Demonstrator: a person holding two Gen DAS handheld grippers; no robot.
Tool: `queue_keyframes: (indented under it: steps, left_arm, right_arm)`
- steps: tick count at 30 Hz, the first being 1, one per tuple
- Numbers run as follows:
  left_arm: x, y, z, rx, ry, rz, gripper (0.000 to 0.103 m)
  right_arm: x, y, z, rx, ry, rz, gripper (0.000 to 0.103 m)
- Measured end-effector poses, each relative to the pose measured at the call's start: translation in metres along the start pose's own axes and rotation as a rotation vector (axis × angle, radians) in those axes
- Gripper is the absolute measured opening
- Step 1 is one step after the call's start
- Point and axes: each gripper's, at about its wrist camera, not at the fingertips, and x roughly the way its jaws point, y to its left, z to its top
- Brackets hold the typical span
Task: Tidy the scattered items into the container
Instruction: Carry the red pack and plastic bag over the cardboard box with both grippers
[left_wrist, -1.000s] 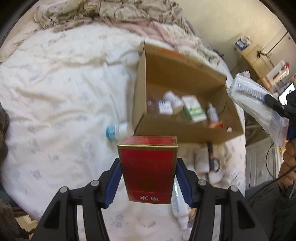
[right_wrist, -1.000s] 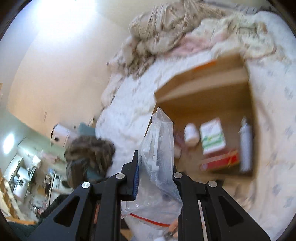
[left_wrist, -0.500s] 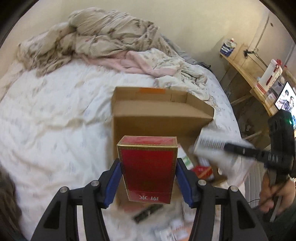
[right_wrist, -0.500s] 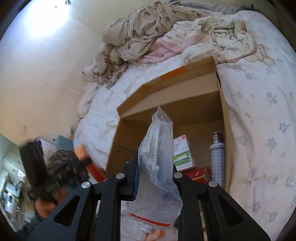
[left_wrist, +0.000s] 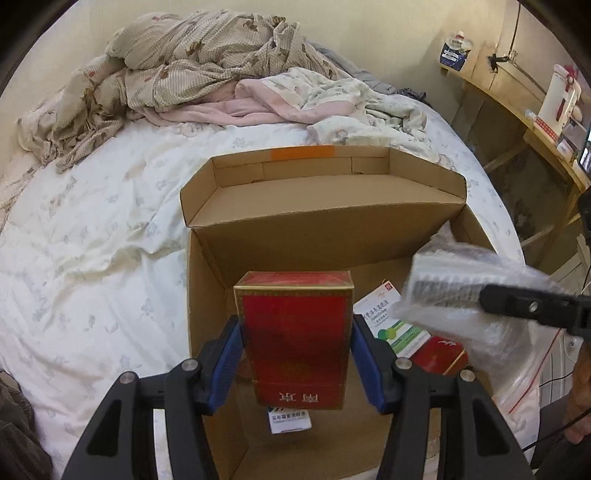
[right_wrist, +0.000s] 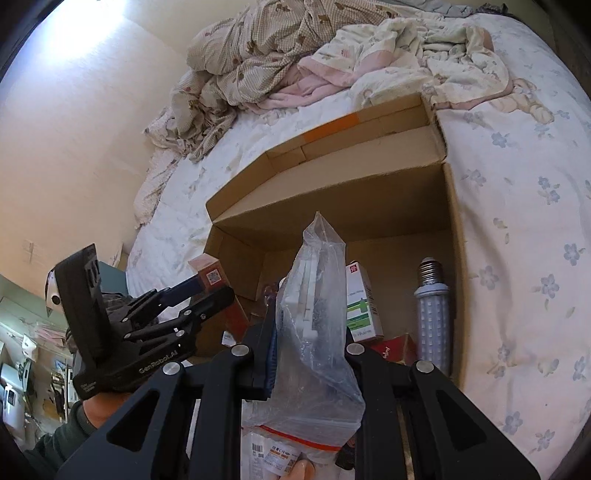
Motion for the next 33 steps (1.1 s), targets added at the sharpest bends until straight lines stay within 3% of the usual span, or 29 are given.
queue_keyframes:
  steps: [10,18,21,23,26,30,33]
  left_arm:
    - [0.013,0.011,-0.005,-0.039,0.038,0.004,0.058]
    - [0.012,0.008,-0.006,-0.048,0.053,-0.046,0.069]
    - [-0.010,0.008,-0.006,-0.084,-0.032,-0.087,0.071]
    - [-0.027,0.005,-0.006,-0.083,-0.101,-0.115,0.080]
    - [-0.048,-0.002,-0.007,-0.055,-0.177,-0.092,0.080]
    - [-0.056,-0.006,-0.013,-0.045,-0.141,-0.106,0.080]
    - [-0.060,-0.005,-0.019,-0.064,-0.069,-0.130,0.080]
  right_arm:
    - [0.028,0.003,-0.012,-0.015,0.091,-0.008,0.019]
    - [0.032,0.003,-0.017,-0.035,0.111,-0.033,0.019]
    - [0.030,0.002,-0.017,-0.040,0.107,-0.049,0.019]
    - [0.030,0.000,-0.017,-0.040,0.103,-0.061,0.020]
    - [0.031,-0.003,-0.017,-0.018,0.108,-0.032,0.020]
    - [0.033,0.000,-0.017,-0.029,0.116,-0.014,0.020]
    - [0.037,0.002,-0.019,-0.040,0.130,-0.030,0.020]
